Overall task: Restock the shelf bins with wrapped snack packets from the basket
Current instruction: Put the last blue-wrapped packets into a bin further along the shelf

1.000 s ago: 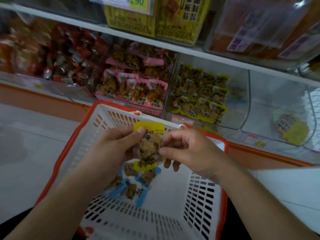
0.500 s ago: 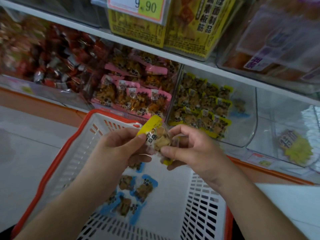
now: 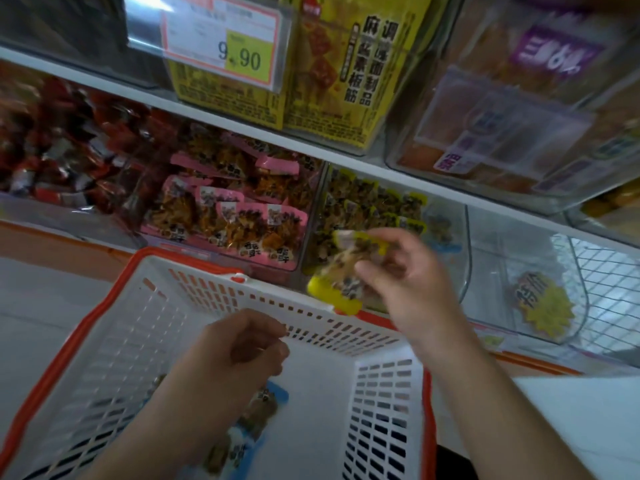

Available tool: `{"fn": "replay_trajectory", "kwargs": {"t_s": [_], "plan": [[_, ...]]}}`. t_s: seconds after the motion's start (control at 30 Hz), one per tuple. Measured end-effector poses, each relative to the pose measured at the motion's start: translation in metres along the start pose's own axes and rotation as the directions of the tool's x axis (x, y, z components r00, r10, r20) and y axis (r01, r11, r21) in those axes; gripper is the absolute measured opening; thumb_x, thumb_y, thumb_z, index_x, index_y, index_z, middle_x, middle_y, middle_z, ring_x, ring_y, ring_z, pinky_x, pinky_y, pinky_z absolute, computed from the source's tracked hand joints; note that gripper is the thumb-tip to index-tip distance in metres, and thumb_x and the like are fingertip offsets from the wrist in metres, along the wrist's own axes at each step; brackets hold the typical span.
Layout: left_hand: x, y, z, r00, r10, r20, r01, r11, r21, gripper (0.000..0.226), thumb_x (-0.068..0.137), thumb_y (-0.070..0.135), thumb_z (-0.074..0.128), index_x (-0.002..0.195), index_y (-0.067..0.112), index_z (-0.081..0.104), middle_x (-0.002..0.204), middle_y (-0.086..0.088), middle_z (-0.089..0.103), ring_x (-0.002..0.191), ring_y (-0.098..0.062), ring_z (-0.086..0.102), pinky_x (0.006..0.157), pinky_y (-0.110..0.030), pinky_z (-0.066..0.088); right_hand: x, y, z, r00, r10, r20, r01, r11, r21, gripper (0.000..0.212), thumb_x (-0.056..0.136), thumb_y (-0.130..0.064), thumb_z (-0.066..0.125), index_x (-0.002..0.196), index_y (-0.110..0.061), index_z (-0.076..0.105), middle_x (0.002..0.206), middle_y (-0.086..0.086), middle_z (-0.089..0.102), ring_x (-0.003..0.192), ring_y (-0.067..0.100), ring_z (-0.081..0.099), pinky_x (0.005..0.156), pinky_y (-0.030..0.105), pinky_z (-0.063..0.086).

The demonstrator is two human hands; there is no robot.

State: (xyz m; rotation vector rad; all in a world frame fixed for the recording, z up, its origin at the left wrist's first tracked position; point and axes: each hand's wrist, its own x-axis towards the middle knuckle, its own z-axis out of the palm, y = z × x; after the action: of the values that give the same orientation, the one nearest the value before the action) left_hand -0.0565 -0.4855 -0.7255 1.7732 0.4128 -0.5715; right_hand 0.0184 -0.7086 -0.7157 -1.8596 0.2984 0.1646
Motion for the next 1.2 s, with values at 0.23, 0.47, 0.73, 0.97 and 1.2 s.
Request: {"fn": "replay_trajectory", "kwargs": {"t_s": [0.23, 0.47, 0.73, 0.97, 1.2], "plan": [[0.007, 0.005, -0.022, 0.980, 0.112, -0.161, -0.107, 0.993, 0.042, 0.025, 0.097, 0.000, 0.064, 0.093, 0.023, 0.073, 0.083, 0.008, 0.079, 0.076, -0.006, 0.074, 0.071, -0.027, 0.054, 0.089, 0.013, -0.018, 0.971, 0.000, -0.240, -0.051, 0.977, -0.206, 0.024, 0.094, -0.022, 0.081, 0.109, -0.033, 0.066, 0.103, 0.001, 0.078, 0.078, 0.020, 0.076, 0.069, 0.037, 0.060], [0.009, 0.004, -0.033, 0.938, 0.184, -0.292, -0.164, 0.982, 0.091, 0.022, 0.094, 0.012, 0.067, 0.090, 0.033, 0.071, 0.085, 0.024, 0.074, 0.080, 0.006, 0.069, 0.067, -0.020, 0.053, 0.172, 0.004, 0.031, 0.959, -0.088, -0.269, -0.011, 0.937, -0.350, 0.055, 0.093, -0.034, 0.081, 0.141, -0.019, 0.058, 0.140, 0.007, 0.064, 0.120, 0.030, 0.065, 0.088, 0.034, 0.055], [0.025, -0.022, -0.079, 0.829, 0.330, -0.451, -0.093, 0.877, 0.471, 0.052, 0.076, 0.045, 0.056, 0.128, 0.047, 0.052, 0.135, 0.008, 0.056, 0.121, -0.028, 0.055, 0.100, -0.062, 0.049, 0.225, 0.011, 0.050, 0.927, -0.107, -0.360, -0.065, 0.898, -0.435, 0.043, 0.098, -0.030, 0.075, 0.135, -0.013, 0.061, 0.132, 0.011, 0.069, 0.122, 0.033, 0.065, 0.099, 0.042, 0.057], [0.042, -0.063, -0.085, 0.909, 0.184, -0.374, 0.095, 0.783, 0.615, 0.106, 0.060, 0.070, 0.050, 0.156, 0.035, 0.023, 0.161, -0.006, 0.031, 0.137, -0.046, 0.042, 0.107, -0.069, 0.043, 0.230, 0.029, 0.067, 0.900, -0.215, -0.380, -0.051, 0.813, -0.580, 0.046, 0.095, -0.023, 0.073, 0.133, -0.013, 0.049, 0.128, 0.014, 0.067, 0.125, 0.037, 0.060, 0.103, 0.044, 0.054], [0.045, -0.051, -0.082, 0.914, 0.150, -0.378, 0.149, 0.740, 0.656, 0.094, 0.063, 0.066, 0.054, 0.148, 0.040, 0.023, 0.159, 0.003, 0.027, 0.133, -0.048, 0.045, 0.104, -0.070, 0.045, 0.228, 0.026, 0.059, 0.925, -0.175, -0.339, -0.110, 0.728, -0.676, 0.078, 0.093, -0.047, 0.079, 0.149, -0.006, 0.043, 0.147, 0.015, 0.057, 0.139, 0.039, 0.048, 0.112, 0.050, 0.047]]}}
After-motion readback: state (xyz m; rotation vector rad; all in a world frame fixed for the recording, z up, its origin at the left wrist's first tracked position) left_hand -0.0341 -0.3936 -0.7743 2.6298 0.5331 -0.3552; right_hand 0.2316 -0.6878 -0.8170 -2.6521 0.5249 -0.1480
